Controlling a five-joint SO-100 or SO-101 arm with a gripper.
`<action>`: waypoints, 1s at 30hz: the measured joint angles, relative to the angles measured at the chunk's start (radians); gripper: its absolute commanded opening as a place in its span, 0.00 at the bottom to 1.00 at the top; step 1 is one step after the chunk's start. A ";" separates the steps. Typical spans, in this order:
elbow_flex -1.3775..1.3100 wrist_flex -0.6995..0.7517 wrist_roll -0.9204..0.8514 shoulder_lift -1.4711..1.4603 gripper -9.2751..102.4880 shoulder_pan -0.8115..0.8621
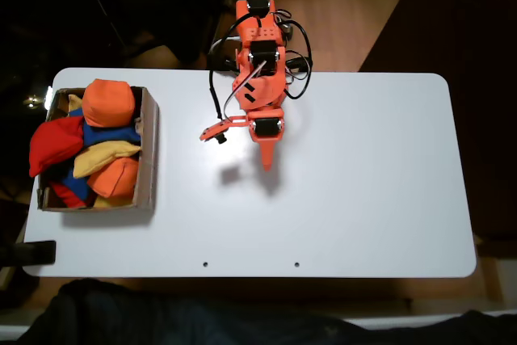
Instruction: Grasp a bag and put it in the box.
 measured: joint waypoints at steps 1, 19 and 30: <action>0.008 0.005 0.000 0.005 0.08 0.000; 0.061 0.060 0.000 0.014 0.08 0.006; 0.075 0.112 0.000 0.014 0.08 0.006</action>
